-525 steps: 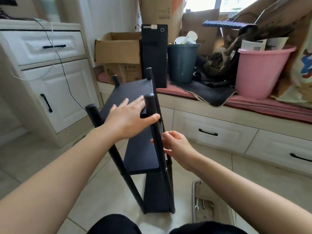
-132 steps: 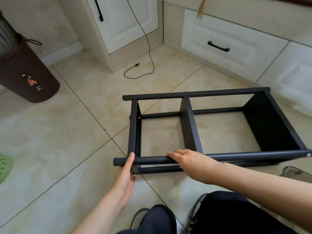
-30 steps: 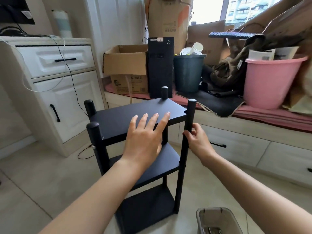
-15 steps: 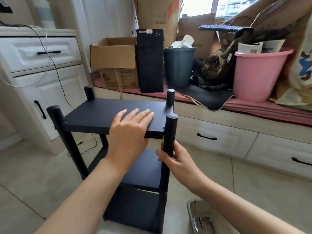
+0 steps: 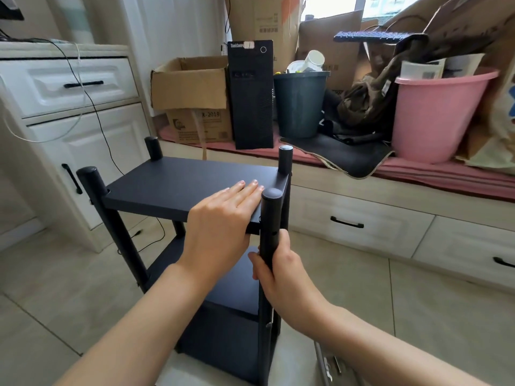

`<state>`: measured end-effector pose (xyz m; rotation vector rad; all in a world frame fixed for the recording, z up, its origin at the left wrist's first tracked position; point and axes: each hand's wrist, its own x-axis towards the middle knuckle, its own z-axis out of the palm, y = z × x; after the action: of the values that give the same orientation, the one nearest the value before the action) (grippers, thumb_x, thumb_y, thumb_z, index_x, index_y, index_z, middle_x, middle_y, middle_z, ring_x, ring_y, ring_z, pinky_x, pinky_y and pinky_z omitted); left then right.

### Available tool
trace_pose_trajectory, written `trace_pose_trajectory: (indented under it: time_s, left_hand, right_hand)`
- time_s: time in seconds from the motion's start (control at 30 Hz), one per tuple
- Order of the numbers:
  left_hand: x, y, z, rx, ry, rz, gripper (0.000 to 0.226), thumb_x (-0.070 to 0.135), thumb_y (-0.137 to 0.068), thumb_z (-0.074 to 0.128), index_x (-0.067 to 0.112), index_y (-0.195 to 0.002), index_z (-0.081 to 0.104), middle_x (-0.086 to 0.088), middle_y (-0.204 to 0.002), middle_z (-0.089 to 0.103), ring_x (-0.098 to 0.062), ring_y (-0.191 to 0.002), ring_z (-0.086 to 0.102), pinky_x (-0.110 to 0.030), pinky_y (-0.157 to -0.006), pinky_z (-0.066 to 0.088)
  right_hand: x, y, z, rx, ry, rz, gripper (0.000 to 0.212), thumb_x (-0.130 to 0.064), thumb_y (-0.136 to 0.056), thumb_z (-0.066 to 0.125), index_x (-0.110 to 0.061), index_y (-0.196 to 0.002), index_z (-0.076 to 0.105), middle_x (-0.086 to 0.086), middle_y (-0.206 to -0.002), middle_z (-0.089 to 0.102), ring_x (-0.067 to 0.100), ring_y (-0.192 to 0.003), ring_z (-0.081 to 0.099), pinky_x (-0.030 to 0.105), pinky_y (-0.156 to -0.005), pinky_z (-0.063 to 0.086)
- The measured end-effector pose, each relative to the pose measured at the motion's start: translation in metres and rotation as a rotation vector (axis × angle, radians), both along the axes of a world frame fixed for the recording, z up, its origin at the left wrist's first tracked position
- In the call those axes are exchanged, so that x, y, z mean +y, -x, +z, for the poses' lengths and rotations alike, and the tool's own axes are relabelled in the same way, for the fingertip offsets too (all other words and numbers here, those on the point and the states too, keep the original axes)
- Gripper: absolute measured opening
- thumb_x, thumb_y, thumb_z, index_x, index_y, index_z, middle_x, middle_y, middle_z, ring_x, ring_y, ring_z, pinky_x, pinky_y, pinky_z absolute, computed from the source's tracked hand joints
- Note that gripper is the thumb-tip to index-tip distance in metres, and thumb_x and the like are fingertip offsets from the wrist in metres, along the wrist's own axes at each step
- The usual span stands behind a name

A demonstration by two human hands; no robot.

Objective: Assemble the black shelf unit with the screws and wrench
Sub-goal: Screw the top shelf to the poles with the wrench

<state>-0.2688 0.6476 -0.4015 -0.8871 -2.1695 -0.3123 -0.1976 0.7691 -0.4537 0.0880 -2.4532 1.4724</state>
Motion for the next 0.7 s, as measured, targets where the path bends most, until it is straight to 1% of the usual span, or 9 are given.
trace_pose_trajectory:
  time_s: [0.1,0.17,0.3,0.4,0.43,0.5,0.57,0.63,0.7]
  left_hand:
    - [-0.001,-0.001,0.0,0.006,-0.001,-0.014,0.047,-0.012,-0.07,0.072,0.002,-0.115,0.074,-0.009,-0.118,0.074,-0.029,-0.11,0.071,-0.04,-0.087,0.059]
    - [-0.001,-0.002,0.0,0.024,0.002,-0.013,0.047,-0.013,-0.071,0.07,0.001,-0.115,0.074,-0.01,-0.117,0.074,-0.029,-0.109,0.071,-0.04,-0.086,0.058]
    - [-0.001,-0.002,0.001,0.04,0.016,-0.01,0.043,-0.011,-0.072,0.071,0.0,-0.113,0.074,-0.012,-0.115,0.074,-0.031,-0.108,0.071,-0.04,-0.084,0.059]
    - [-0.003,-0.004,0.002,0.048,0.026,-0.011,0.037,-0.007,-0.079,0.064,0.0,-0.115,0.074,-0.011,-0.117,0.074,-0.029,-0.109,0.071,-0.039,-0.085,0.059]
    - [-0.004,-0.005,0.003,0.03,0.036,-0.01,0.04,-0.008,-0.077,0.069,0.0,-0.116,0.073,-0.011,-0.118,0.073,-0.03,-0.11,0.07,-0.04,-0.087,0.058]
    - [-0.008,-0.007,0.006,-0.054,0.085,-0.009,0.056,-0.008,-0.067,0.078,-0.001,-0.122,0.07,-0.013,-0.124,0.07,-0.033,-0.116,0.067,-0.044,-0.094,0.055]
    - [-0.013,-0.009,0.011,-0.157,0.166,-0.036,0.068,-0.001,-0.064,0.074,0.001,-0.131,0.064,-0.013,-0.136,0.063,-0.034,-0.127,0.06,-0.047,-0.105,0.047]
    - [-0.017,-0.015,0.016,-0.244,0.207,-0.046,0.07,0.016,-0.069,0.061,0.006,-0.138,0.059,-0.009,-0.147,0.054,-0.029,-0.139,0.049,-0.05,-0.118,0.032]
    - [-0.02,-0.021,0.012,-0.286,0.12,-0.061,0.068,0.03,-0.075,0.051,0.011,-0.14,0.058,-0.002,-0.149,0.053,-0.022,-0.145,0.041,-0.055,-0.124,0.014]
  right_hand:
    - [-0.008,0.0,0.001,-0.001,0.0,-0.054,0.019,-0.022,-0.1,0.052,-0.015,-0.097,0.034,0.017,-0.083,0.061,0.03,-0.074,0.058,0.046,-0.068,0.048]
    - [-0.013,0.0,0.002,-0.017,0.009,-0.086,0.02,-0.022,-0.101,0.051,-0.012,-0.099,0.033,0.017,-0.08,0.059,0.033,-0.075,0.056,0.048,-0.069,0.047]
    - [-0.015,0.003,0.004,-0.056,0.058,-0.098,0.021,-0.02,-0.101,0.051,-0.011,-0.104,0.033,0.013,-0.08,0.057,0.021,-0.071,0.05,0.049,-0.072,0.048]
    - [-0.011,0.002,0.004,-0.074,0.036,-0.066,0.021,-0.022,-0.1,0.052,-0.015,-0.104,0.033,0.013,-0.083,0.061,0.029,-0.074,0.057,0.049,-0.073,0.05]
    - [-0.009,0.002,0.004,-0.074,0.024,-0.048,0.02,-0.022,-0.1,0.052,-0.017,-0.103,0.032,0.013,-0.085,0.062,0.03,-0.077,0.059,0.048,-0.073,0.051]
    - [-0.004,0.001,0.004,-0.081,0.004,-0.002,0.022,-0.021,-0.099,0.053,-0.02,-0.101,0.032,0.013,-0.088,0.063,0.029,-0.081,0.061,0.047,-0.077,0.051]
    - [0.003,0.001,0.004,-0.082,-0.025,0.057,0.024,-0.016,-0.096,0.057,-0.017,-0.102,0.034,0.011,-0.09,0.064,0.025,-0.082,0.062,0.044,-0.077,0.053]
    - [0.009,0.0,0.003,-0.078,-0.044,0.114,0.026,-0.014,-0.093,0.061,-0.013,-0.107,0.039,0.006,-0.089,0.064,0.018,-0.079,0.06,0.041,-0.075,0.053]
    - [0.018,0.001,0.001,-0.089,-0.062,0.165,0.03,-0.013,-0.091,0.064,-0.014,-0.115,0.046,-0.003,-0.091,0.063,0.011,-0.081,0.061,0.038,-0.08,0.055]
